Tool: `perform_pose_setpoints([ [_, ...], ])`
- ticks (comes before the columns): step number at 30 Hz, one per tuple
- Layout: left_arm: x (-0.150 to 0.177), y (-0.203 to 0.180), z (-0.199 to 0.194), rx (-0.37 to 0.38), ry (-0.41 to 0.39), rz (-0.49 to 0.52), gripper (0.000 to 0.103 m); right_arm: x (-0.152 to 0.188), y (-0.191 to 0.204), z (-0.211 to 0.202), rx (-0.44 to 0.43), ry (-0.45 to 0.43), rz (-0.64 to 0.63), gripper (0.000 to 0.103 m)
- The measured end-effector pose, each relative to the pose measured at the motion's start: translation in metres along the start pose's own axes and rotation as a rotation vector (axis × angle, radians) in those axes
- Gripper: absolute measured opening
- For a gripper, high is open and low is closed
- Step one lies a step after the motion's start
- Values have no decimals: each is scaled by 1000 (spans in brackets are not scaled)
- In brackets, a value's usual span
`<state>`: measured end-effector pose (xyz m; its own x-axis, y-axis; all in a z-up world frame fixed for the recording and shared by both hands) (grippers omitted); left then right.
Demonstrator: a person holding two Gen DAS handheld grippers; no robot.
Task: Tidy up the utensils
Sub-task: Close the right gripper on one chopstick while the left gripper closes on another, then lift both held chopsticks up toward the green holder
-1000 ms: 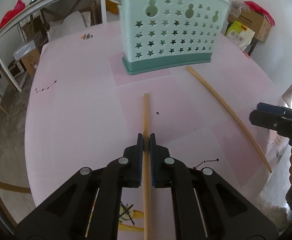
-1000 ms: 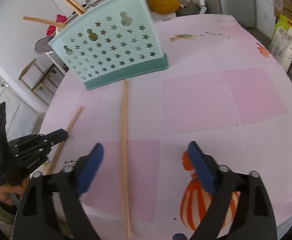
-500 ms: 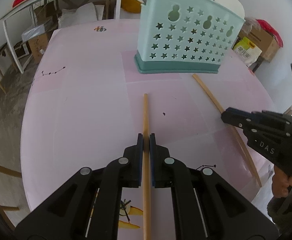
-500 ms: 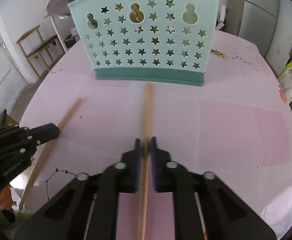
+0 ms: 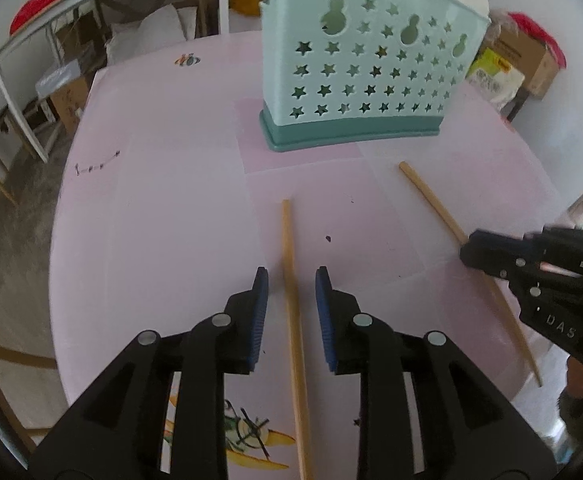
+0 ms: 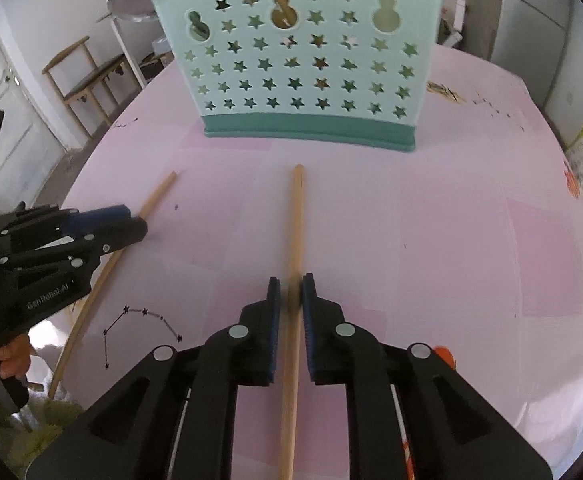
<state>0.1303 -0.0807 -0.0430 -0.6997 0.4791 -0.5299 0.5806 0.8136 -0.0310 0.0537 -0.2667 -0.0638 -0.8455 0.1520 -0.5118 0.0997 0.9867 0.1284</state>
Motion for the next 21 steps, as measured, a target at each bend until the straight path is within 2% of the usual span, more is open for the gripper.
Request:
perform_pose_setpoints([
  [2,-1,-2,1,-21,-5,20,20,-4,2,3,13,-10,-9,12],
  [6,-3,0,3,-50,-21,22,5,-12,2,8,12,-28,2,9],
  [10,-5,4,1,-34,-30,2,5,-16,-2,9,-2,-41,31,7],
  [15,-9,15,-33,12,-154,-57,5,-18,-6,-26,-42,-145,68,7],
  [21,-19,21,-97,118,-346,-91,5,-19,-19,-77,-100,-281,123,7],
])
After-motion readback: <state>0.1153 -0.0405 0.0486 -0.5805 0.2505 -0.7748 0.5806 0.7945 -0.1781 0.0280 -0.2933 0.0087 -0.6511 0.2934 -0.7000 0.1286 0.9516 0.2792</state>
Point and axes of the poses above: each gripper's, at about its wrist camera, not at the fingertips, and z roughly the way its jaws point, y to its left, x to its underside, the point moved 1 cm from there along z, roughly the way its jaws point, and after that the axes turned 3 degrees about z, right-handed, at the moved point
